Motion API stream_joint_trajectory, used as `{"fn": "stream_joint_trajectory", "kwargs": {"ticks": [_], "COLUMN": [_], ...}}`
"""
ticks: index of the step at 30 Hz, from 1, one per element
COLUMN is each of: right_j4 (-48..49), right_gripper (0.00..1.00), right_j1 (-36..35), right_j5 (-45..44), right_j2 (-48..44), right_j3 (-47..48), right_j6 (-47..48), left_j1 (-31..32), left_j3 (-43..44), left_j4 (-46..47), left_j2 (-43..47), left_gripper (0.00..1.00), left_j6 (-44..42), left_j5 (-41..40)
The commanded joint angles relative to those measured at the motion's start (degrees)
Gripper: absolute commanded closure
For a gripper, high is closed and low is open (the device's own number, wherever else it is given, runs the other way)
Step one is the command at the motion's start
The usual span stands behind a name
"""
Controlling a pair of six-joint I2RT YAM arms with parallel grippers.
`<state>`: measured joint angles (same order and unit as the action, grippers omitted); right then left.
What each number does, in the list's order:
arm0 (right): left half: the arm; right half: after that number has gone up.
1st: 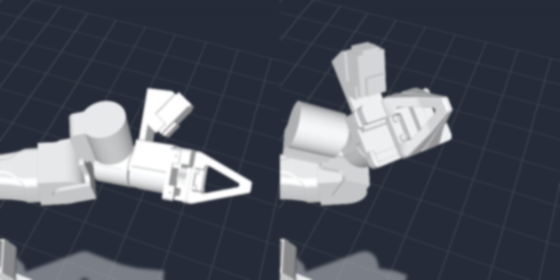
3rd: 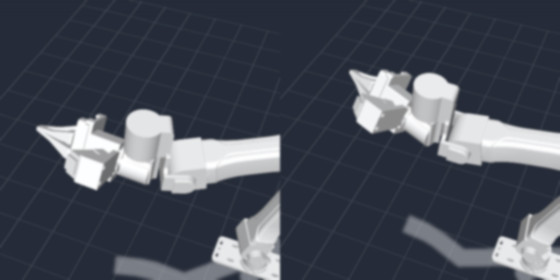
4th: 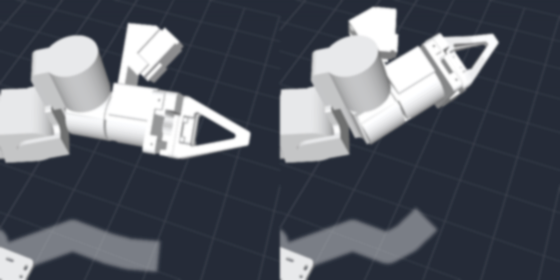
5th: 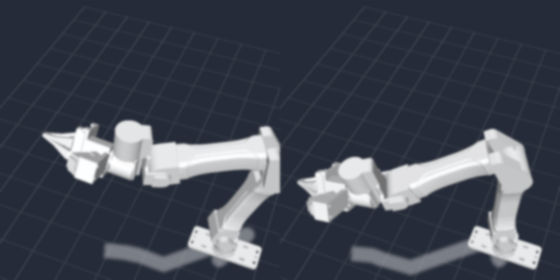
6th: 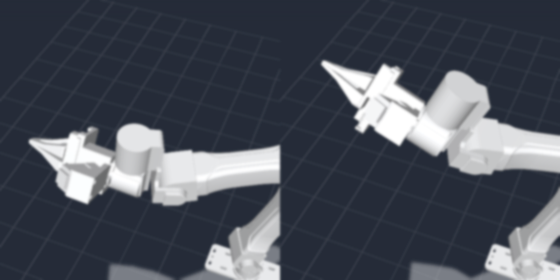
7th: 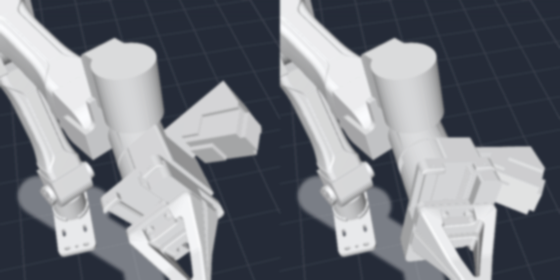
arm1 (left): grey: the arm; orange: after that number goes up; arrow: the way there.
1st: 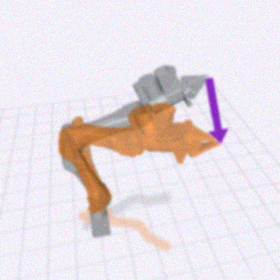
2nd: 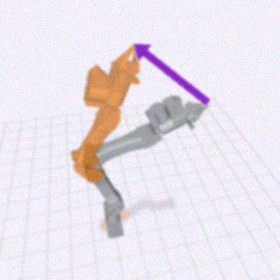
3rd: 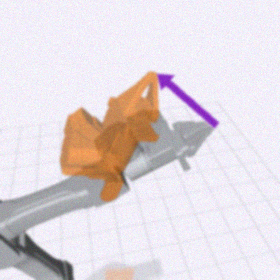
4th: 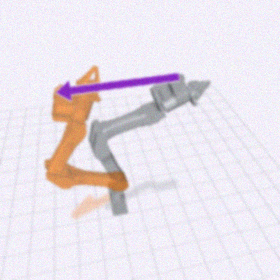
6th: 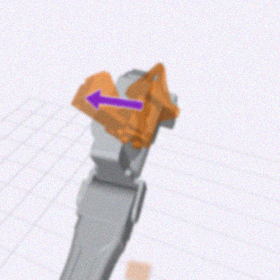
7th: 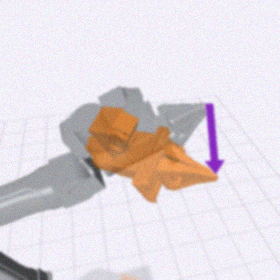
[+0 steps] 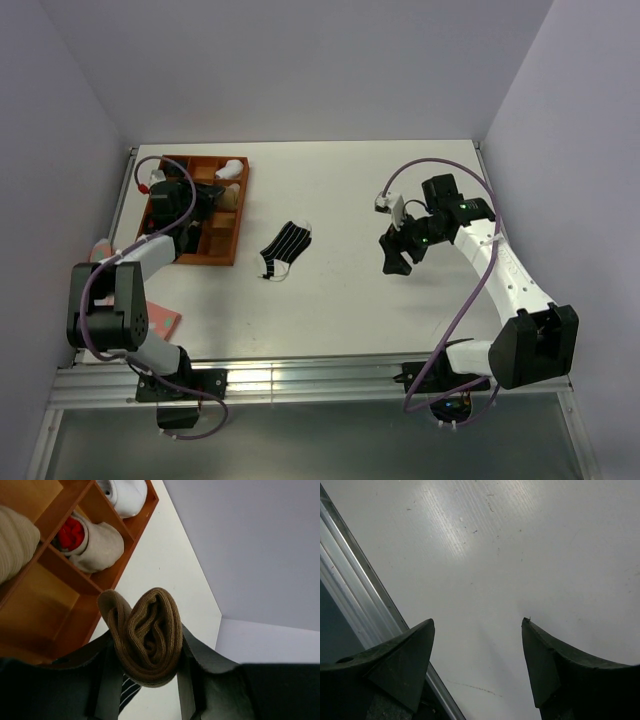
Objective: Roll the socks
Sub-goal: Place the sock in the storage box.
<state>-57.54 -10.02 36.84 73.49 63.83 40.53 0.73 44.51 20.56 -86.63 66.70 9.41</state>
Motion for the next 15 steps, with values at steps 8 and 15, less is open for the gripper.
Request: {"fn": "stream_joint_trajectory", "kwargs": {"ticks": [8, 15], "right_j4": [0.1, 0.1], "right_gripper": [0.22, 0.22], "right_j1": [1.2, 1.4], "right_j5": [0.0, 0.6], "right_j2": [0.9, 1.4], "right_j3": [0.7, -0.1], "right_j6": [2.4, 2.9], "left_j1": [-3.5, -4.5], "left_j3": [1.2, 0.5], "left_j4": [8.8, 10.0], "left_j2": [-6.5, -10.9], "left_gripper": [1.00, 1.00], "left_j6": [2.5, 2.4], "left_j5": [7.2, 9.7]}}
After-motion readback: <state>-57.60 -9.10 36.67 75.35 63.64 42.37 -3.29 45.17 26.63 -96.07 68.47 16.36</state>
